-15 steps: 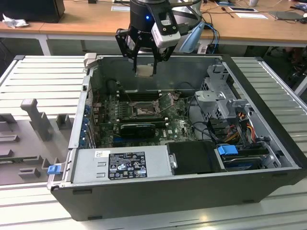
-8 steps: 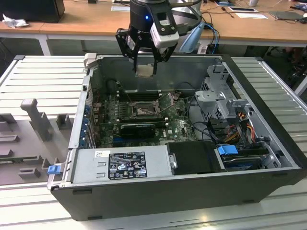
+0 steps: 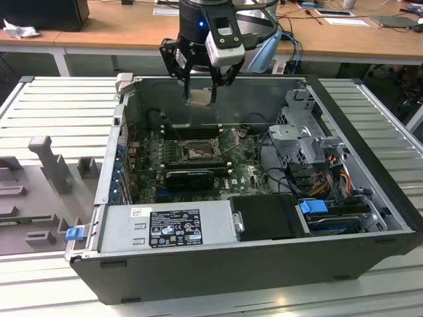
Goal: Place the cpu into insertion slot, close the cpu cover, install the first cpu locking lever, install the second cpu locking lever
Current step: 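Place the cpu into insertion slot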
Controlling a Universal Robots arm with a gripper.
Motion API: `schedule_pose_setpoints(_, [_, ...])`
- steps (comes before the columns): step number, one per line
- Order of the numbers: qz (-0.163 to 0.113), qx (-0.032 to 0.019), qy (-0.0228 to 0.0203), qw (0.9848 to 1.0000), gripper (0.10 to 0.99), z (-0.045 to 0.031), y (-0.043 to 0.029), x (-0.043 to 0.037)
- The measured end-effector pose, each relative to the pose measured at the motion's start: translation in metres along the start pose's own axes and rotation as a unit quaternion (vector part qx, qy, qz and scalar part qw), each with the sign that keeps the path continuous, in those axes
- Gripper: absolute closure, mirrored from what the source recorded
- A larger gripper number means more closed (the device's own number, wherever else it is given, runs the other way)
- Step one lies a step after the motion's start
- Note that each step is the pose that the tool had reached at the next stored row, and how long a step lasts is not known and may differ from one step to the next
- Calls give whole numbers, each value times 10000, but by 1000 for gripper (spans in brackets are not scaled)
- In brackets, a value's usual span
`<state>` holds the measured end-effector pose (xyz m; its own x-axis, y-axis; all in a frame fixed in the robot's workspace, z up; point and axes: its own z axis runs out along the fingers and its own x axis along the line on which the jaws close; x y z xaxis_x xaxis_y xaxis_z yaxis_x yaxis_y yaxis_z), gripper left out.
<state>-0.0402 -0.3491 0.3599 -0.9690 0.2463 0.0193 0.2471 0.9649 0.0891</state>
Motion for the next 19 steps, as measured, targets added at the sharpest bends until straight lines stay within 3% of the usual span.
schedule_pose_setpoints(19, [419,-8,-38,9991,561,0,0,0])
